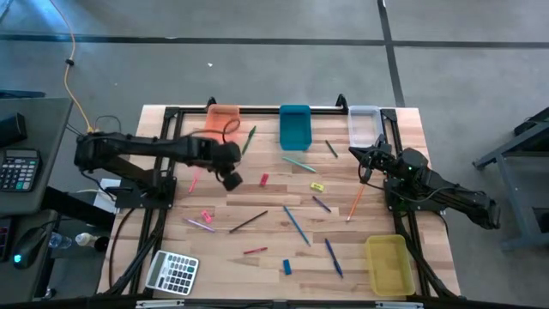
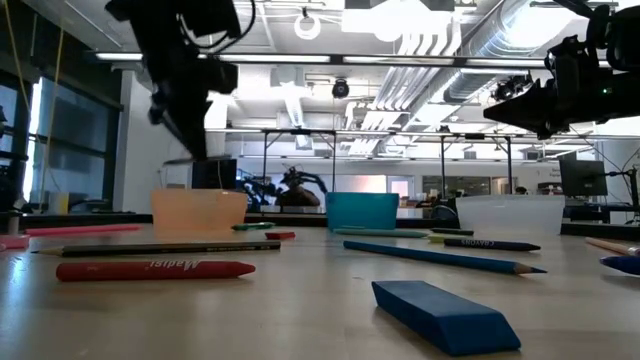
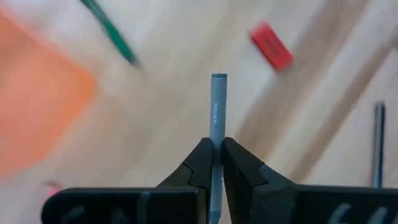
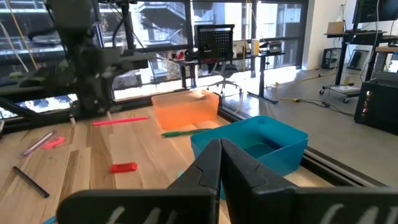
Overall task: Sort crayons/erasers/pens/pencils in bins
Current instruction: Put the gray crayon into the orange bin
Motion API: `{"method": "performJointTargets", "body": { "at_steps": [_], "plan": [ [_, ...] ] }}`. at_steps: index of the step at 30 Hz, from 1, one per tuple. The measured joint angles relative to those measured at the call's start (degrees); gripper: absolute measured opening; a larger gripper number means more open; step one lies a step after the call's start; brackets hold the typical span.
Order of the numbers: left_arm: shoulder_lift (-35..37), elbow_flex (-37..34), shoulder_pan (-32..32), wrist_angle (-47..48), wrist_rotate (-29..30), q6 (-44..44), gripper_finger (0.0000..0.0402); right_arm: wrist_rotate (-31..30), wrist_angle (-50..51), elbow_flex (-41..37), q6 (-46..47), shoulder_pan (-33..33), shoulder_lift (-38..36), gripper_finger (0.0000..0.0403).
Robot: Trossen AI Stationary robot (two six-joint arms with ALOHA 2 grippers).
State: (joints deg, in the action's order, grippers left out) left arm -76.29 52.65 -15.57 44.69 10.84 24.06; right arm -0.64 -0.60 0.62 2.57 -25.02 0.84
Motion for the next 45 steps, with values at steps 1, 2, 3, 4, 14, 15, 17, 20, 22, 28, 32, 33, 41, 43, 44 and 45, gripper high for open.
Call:
{"method": "performJointTargets", "body": {
  "at_steps": [1, 2, 3, 4, 14, 15, 17, 20, 22, 28, 32, 33, 41, 43, 44, 45],
  "plan": [
    [0.34, 1.1, -1.3, 0.47, 1.06, -0.82, 0.001, -0.01, 0.0, 0.0, 0.02, -0.01, 0.0, 0.0],
    [0.5, 2.27, -2.97, 1.41, 1.87, -1.83, 0.001, -0.01, -0.02, 0.0, 0.0, -0.02, 0.0, 0.0],
    [0.5, 3.36, -4.76, 2.44, 2.44, -3.06, 0.001, -0.02, -0.02, 0.0, 0.02, -0.02, 0.0, 0.0],
    [0.48, 4.4, -6.61, 3.11, 2.85, -4.59, 0.001, 0.0, -0.02, 0.0, 0.01, -0.01, 0.0, 0.0],
    [-6.04, 12.29, -27.17, 0.73, 4.16, -25.46, 0.001, -0.01, -0.01, 0.0, 0.02, 0.0, 0.0, 0.0],
    [-7.49, 12.87, -28.66, 0.39, 3.22, -28.37, 0.001, -0.02, -0.02, 0.0, 0.01, -0.02, 0.0, 0.0],
    [-11.07, 14.55, -30.9, -0.17, 2.3, -33.39, 0.001, -0.01, -0.01, 0.0, 0.01, -0.02, 0.0, 0.0],
    [-16.52, 16.37, -33.51, -0.14, 2.0, -39.76, 0.001, -0.02, -0.01, 0.0, 0.0, 0.0, 0.0, 0.0],
    [-19.61, 17.61, -34.92, -0.75, 2.08, -42.98, 0.001, 0.0, 0.0, 0.0, 0.0, 0.0, 0.0, 0.0],
    [-26.31, 20.31, -38.7, -1.09, 1.27, -46.96, 0.001, 0.0, -0.02, 0.0, 0.02, -0.02, 0.0, 0.0],
    [-28.75, 20.36, -40.53, -0.89, -0.64, -47.77, 0.001, -0.01, -0.02, 0.0, 0.02, -0.01, 0.0, 0.0],
    [-29.37, 20.36, -40.99, -0.87, -0.72, -47.84, 0.001, 0.0, -0.02, 0.0, 0.01, -0.01, 0.0, 0.0],
    [-32.81, 20.36, -43.03, -2.69, -1.04, -48.04, 0.001, 0.0, 0.0, 0.0, 0.02, -0.02, 0.0, 0.0],
    [-33.53, 20.36, -43.2, -3.37, -1.16, -47.54, 0.001, -0.01, -0.02, 0.0, 0.02, -0.01, 0.0, 0.0],
    [-33.85, 20.36, -43.33, -3.73, -1.18, -47.11, 0.001, -0.01, -0.01, 0.0, 0.02, -0.01, 0.0, 0.0],
    [-34.07, 20.36, -43.34, -4.16, -1.24, -46.76, 0.001, -0.01, -0.01, 0.0, 0.01, -0.01, 0.0, 0.0]
  ]
}}
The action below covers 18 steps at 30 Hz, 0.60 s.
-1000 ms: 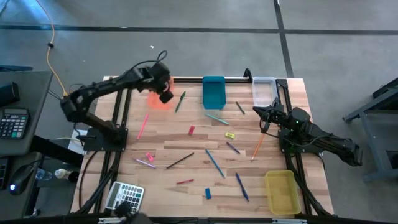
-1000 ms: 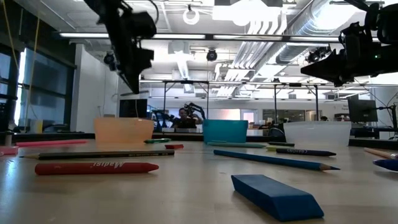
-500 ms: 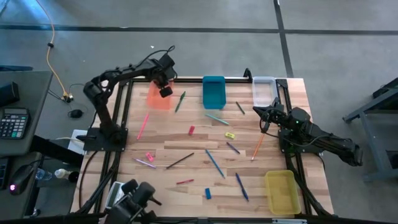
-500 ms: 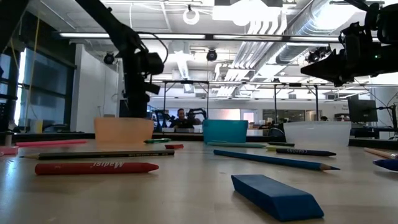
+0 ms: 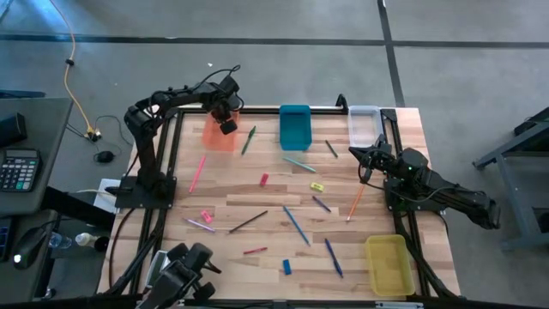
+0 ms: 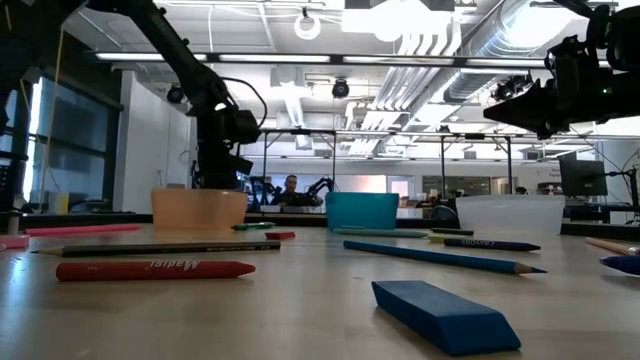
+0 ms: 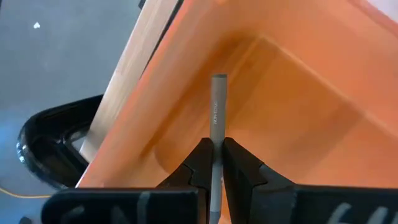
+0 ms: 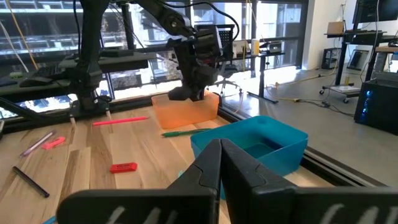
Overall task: Sort crayons/erasers/pens/pencils in bins
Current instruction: Put the gray crayon into the orange bin
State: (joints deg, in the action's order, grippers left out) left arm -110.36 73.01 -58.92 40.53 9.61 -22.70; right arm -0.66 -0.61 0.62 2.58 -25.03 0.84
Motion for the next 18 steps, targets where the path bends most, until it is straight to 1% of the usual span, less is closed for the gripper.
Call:
{"method": "performJointTargets", "body": {
  "at_steps": [8, 15, 18],
  "plan": [
    [-0.7, 0.0, -0.06, -1.09, -0.59, 1.61, 0.0012, 0.0, 0.0, 0.0, 0.01, 0.0, 0.0, 0.0],
    [-0.7, 0.0, -0.07, -1.58, -3.34, 4.13, 0.0029, 0.01, 0.01, 0.0, 0.01, -0.01, 0.0, 0.0],
    [-0.7, 0.0, -0.07, -1.84, -3.34, 4.91, 0.0039, 0.0, 0.0, 0.0, 0.0, 0.01, 0.0, 0.0]
  ]
}}
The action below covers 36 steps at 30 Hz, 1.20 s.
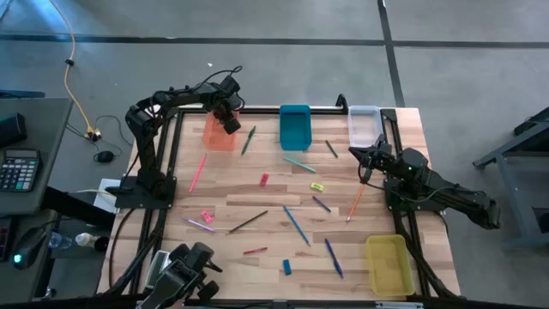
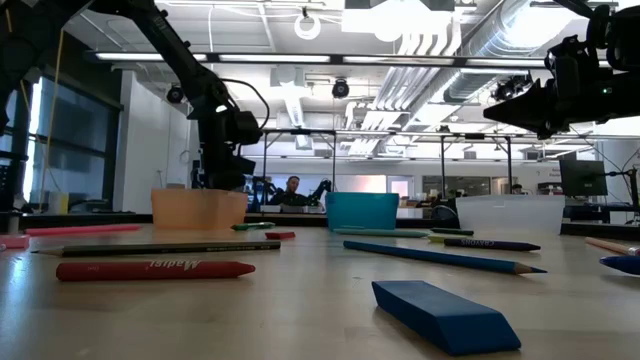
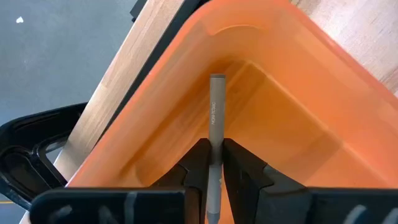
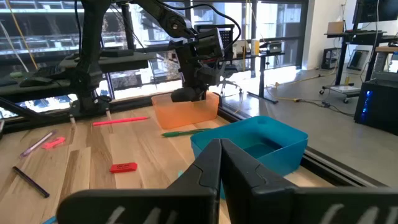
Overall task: Sort crayons/erasers/pens/pencils in bins
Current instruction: Put the gray crayon into the orange bin, then put the light blue pen into the yellow bin
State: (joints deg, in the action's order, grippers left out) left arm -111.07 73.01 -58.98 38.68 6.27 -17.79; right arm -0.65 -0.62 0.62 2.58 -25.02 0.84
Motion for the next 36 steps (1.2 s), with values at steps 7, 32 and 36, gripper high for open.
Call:
{"method": "performJointTargets", "body": {
  "at_steps": [7, 32, 36],
  "plan": [
    [0.0, 0.0, 0.04, 0.1, 1.46, 1.12, 0.0071, 0.01, 0.0, 0.0, 0.0, 0.0, 0.0, 0.0],
    [22.14, -12.86, 12.06, -22.41, -0.68, 15.58, 0.0007, 0.01, -0.01, 0.0, 0.01, -0.02, -0.02, 0.0],
    [25.41, -17.62, 17.01, -31.55, -0.75, 19.55, 0.0007, 0.01, 0.01, 0.0, 0.01, 0.0, 0.0, 0.0]
  ]
}}
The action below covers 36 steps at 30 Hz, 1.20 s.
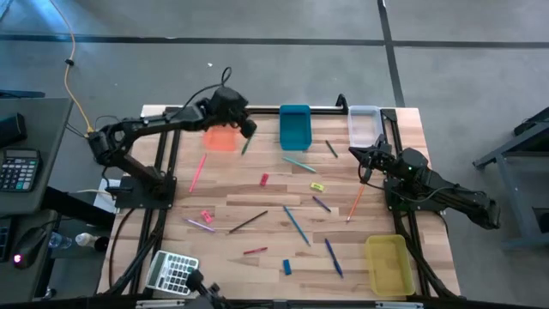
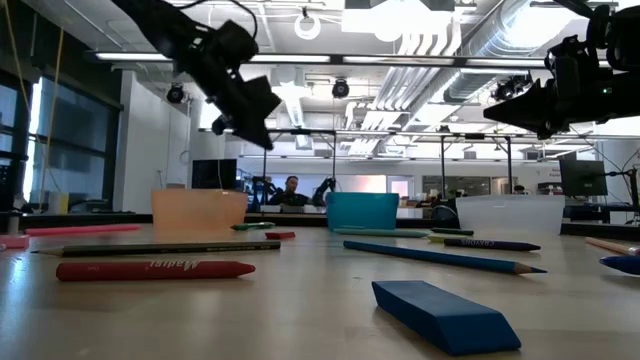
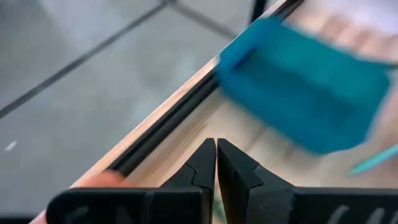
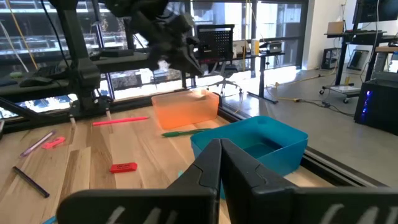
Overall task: Sort crayons/erasers/pens/pencils in bins
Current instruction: Put the light blue pen into the yellow bin
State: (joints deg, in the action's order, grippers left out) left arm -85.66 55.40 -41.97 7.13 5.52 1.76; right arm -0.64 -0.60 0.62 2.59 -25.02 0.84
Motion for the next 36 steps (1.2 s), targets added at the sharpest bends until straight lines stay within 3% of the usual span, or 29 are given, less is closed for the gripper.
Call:
{"method": "performJointTargets", "body": {
  "at_steps": [6, 20, 36],
  "plan": [
    [1.06, -2.14, 4.84, -8.46, -0.11, 3.92, 0.0007, -0.02, -0.02, 0.0, 0.0, 0.01, 0.0, 0.0],
    [1.06, -2.19, 9.62, -25.55, -2.13, 9.62, 0.0001, 0.0, 0.0, 0.0, -0.02, 0.01, 0.0, 0.0],
    [0.06, -2.19, 16.19, -33.81, 2.55, 0.43, 0.0, -0.01, -0.02, 0.0, -0.01, 0.0, 0.0, 0.0]
  ]
}}
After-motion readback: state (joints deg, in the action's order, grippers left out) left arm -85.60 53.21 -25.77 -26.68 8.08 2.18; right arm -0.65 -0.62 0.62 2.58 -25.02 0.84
